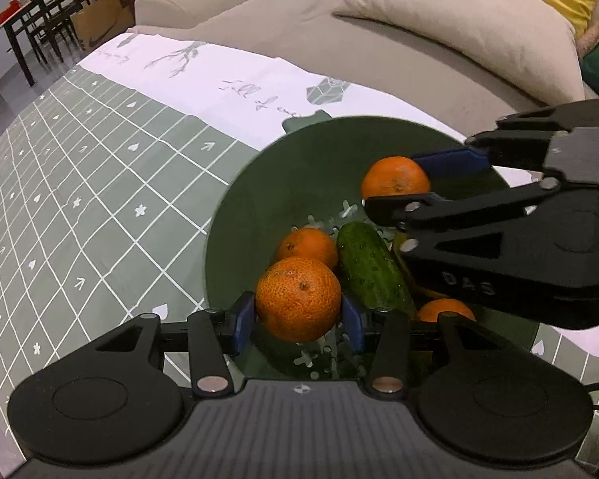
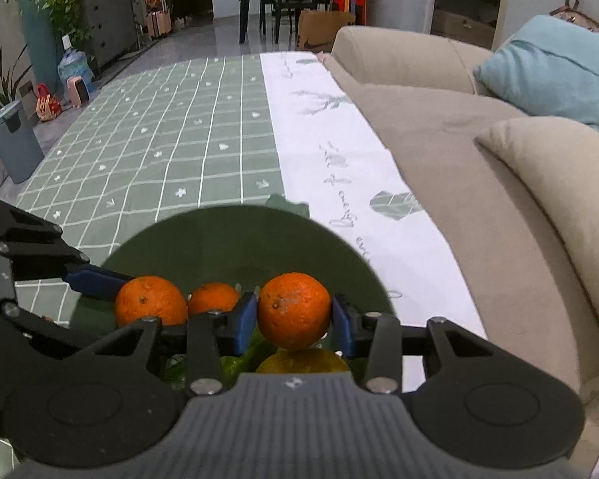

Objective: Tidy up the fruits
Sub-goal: 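Carry the orange into the colander with the left tool while the right tool releases its orange there, then lift both open tools away from the colander toward the small fruits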

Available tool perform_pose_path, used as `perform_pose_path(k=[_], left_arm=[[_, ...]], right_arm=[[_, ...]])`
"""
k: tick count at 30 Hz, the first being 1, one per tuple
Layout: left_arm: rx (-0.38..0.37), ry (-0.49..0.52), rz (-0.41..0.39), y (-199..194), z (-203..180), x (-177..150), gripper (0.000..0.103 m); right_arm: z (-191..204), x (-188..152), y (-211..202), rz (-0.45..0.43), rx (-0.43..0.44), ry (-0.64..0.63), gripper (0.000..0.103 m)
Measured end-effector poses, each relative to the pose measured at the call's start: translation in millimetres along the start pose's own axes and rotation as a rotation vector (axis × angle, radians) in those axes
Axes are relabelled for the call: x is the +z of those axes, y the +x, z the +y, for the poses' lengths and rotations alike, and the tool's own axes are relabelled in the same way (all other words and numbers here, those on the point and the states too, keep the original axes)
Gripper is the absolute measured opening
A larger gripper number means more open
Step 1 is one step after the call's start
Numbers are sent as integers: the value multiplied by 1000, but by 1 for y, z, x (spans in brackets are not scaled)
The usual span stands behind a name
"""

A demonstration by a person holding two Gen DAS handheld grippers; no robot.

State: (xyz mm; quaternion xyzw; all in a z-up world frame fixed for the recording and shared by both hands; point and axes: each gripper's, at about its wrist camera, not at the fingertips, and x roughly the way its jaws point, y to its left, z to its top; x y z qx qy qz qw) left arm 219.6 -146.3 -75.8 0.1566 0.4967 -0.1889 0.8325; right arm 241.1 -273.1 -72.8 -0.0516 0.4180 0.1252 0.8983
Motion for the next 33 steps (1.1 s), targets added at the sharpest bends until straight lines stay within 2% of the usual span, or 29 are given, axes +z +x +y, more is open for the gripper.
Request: perform_pose_path(k=[10,12,16,23,29,33], left_arm=[[17,29,-31,-4,-4,-7,60],[22,31,-39,-9,-4,-7,65],[19,16,-51,-19,0,-9,65],[14,-31,-115,-55,5,-18,65],[19,-116,-195,-95,14,-35,65],[21,-162,-230,-115,22,-54,65]], right_arm=[[2,0,7,20,-6,6,39],[3,1,6,22,-11,-1,39],[5,2,-2,14,-25,-2,49],[10,6,-31,5,-56,20,64],[24,1,-68,-26,-81,52,71],[39,-12,-96,-71,-68,101,71]])
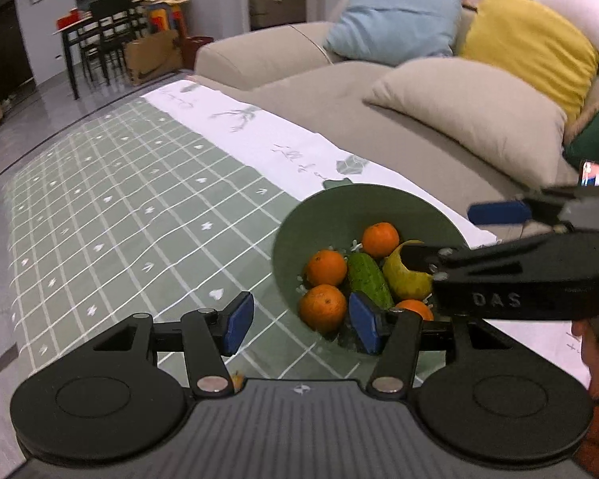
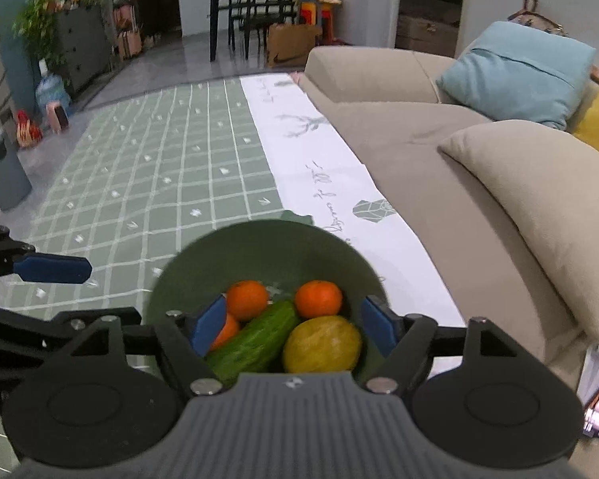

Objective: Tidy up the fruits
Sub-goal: 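Lift both open tools away from the colander toward the small fruits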

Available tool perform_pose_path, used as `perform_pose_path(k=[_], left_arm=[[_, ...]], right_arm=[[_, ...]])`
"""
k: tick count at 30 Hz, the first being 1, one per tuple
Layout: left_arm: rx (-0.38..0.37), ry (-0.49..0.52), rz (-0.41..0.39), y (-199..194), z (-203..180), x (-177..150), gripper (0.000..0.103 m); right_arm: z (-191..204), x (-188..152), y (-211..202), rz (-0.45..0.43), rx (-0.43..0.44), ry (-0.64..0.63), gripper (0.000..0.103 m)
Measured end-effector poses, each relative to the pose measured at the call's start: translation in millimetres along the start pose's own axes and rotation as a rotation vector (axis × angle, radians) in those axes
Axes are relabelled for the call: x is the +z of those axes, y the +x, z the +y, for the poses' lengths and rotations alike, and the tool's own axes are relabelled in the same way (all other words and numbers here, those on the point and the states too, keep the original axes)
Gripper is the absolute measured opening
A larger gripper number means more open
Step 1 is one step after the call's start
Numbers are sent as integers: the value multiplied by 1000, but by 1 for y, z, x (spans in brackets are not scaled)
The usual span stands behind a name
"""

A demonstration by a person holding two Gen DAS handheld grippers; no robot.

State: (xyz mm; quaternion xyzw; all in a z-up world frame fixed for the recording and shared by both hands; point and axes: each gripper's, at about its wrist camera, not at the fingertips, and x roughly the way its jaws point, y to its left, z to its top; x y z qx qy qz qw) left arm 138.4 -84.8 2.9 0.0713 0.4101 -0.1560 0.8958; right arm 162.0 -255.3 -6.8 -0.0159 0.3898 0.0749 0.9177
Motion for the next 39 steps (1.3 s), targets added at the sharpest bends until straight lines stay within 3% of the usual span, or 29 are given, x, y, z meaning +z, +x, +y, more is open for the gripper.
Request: perform_pose_path(k=[9,18,26,31,39], left_arm=[[24,-151,-5,-31,33,-43,65],[37,-228,41,-34,49,-95,65],[26,-283,72,-22,57,-115,65],[-4,-332,93,-9,63,-118,57],[-5,-351,129,20,64,-117,56]], right_arm=[[37,-46,-46,-67,39,108,77],[71,-100,-57,-37,102,111,77],[88,-115,-27,52,99,49,51],[90,-116,-13,76,109,35,33],[90,-111,13,113,99,18,22]])
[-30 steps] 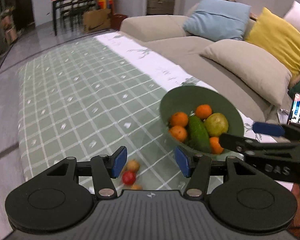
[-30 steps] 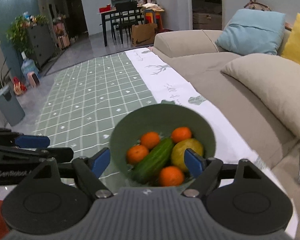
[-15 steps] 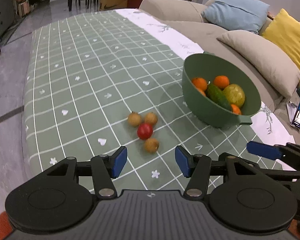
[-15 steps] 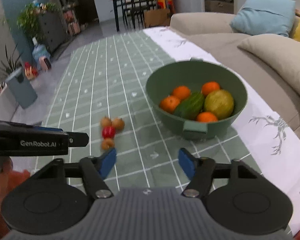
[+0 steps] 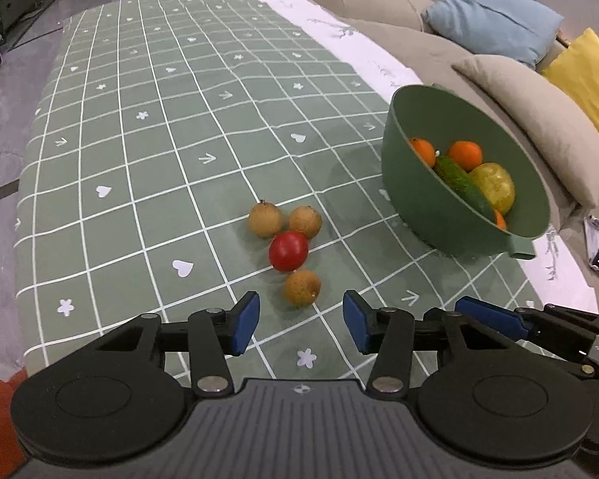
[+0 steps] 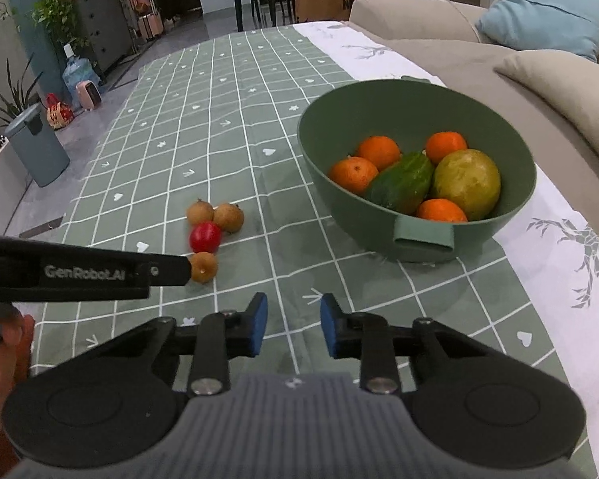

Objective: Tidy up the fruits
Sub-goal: 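Lift both open tools away from the colander toward the small fruits, then grasp a small brown fruit with the left tool while the right tool grasps another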

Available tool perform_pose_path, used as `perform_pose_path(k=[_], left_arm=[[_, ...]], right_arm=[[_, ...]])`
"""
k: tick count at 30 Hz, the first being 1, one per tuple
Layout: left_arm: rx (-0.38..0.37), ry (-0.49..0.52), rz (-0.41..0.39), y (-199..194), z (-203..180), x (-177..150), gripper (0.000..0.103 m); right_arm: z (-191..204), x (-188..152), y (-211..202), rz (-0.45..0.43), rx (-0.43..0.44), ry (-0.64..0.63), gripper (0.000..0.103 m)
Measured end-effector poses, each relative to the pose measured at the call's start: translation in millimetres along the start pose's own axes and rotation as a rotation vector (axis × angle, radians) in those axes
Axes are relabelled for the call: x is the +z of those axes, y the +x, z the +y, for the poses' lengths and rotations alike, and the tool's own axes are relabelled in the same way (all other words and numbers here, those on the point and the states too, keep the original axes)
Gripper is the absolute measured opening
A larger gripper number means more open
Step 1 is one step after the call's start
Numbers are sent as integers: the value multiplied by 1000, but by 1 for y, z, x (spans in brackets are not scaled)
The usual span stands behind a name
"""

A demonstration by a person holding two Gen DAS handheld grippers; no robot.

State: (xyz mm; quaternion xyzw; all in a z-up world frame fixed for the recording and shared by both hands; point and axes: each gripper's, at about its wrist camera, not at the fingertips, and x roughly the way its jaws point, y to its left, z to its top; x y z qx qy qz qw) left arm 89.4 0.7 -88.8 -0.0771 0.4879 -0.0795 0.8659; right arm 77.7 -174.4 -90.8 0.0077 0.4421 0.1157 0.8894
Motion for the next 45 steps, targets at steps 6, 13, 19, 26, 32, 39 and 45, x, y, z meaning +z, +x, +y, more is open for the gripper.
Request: perform_pose_path(k=[6,13,19,26,32,39,45], left_arm=[[16,0,33,20,0,4,50],[-6,-13,52,32,0,6,32],[-29,-26,44,30,4,6,24],[-18,-88,-11,8,22,14,24],[4,-126,-31,4,36,23,24],[16,-142,-30,7,45,27,24],[20,-158,-31,9,50,30,24]], right_arm=[[-3,6,18,19,10,6,22],[-1,8,30,24,25,-19,22],[6,9,35,22,58,-38,20],[17,22,45,0,85,-43,18],[26,39,58,-16,110,21,18],[34,53,76,-4,128,79,21],[33,56,85,8,149,99,21]])
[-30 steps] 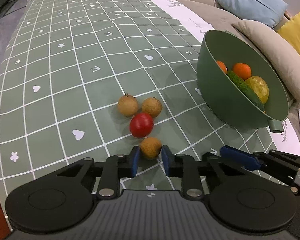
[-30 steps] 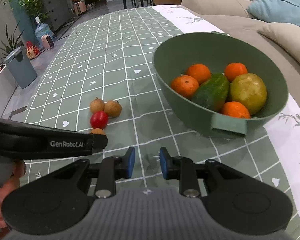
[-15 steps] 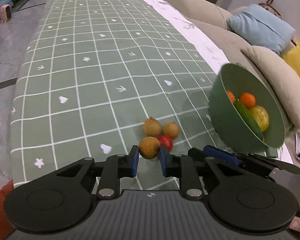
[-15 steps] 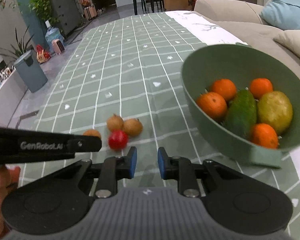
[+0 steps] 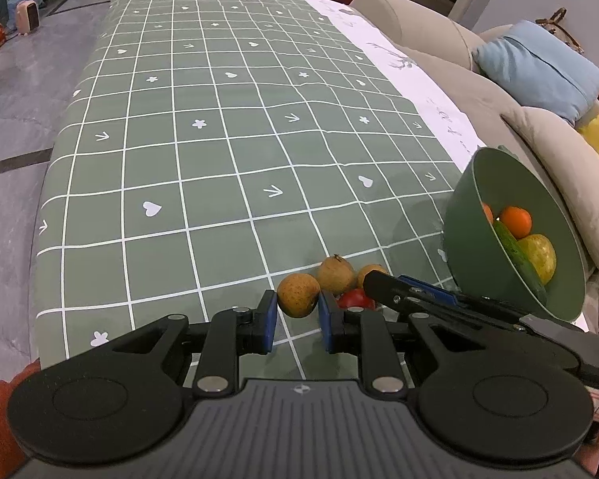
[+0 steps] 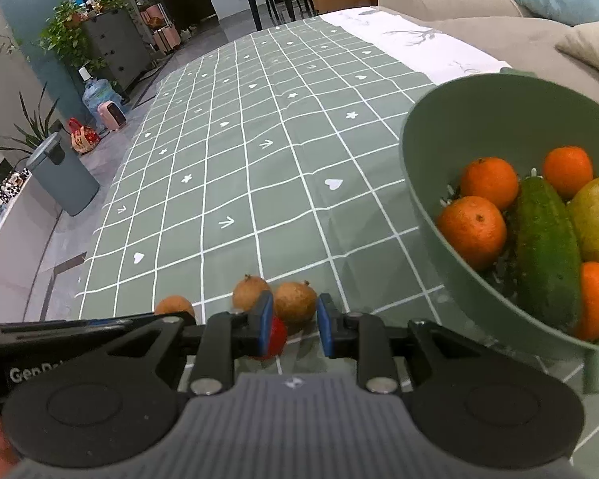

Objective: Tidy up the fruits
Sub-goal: 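Grasp a small brown fruit with the left tool while the right tool grasps another, then carry the brown fruits into the colander and open both tools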

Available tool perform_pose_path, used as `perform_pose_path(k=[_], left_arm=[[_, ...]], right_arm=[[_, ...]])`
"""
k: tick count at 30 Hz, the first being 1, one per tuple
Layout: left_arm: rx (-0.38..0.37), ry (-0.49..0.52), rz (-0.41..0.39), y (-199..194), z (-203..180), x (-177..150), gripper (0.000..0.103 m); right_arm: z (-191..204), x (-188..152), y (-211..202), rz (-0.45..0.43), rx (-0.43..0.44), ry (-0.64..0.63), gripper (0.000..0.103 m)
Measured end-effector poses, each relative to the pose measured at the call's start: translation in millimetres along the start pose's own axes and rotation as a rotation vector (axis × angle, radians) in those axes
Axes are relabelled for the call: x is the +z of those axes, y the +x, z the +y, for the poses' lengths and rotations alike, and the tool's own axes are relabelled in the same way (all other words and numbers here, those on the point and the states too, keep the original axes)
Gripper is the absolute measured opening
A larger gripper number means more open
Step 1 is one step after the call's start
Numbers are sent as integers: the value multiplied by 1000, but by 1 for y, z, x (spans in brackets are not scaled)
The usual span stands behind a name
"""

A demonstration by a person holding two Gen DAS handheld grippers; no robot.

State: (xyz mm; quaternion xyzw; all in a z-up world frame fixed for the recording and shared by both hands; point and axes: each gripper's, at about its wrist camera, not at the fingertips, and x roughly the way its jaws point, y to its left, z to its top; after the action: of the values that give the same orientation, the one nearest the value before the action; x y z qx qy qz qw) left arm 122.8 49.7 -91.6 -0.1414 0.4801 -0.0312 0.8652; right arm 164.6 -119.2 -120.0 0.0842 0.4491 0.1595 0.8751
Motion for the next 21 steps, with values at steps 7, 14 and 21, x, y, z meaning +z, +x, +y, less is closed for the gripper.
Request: perform_pose_path(k=[7,14,21], left_arm=[[2,-7,6,1,1,1,24],[1,0,-2,-5,-3,1,24],[-10,28,-36,-23,-14,1,24]], right_arm=[[-10,7,8,27,34,85,22],[-8,9,3,26,33,80,20],[-2,11,-34,-31,22,9,20]])
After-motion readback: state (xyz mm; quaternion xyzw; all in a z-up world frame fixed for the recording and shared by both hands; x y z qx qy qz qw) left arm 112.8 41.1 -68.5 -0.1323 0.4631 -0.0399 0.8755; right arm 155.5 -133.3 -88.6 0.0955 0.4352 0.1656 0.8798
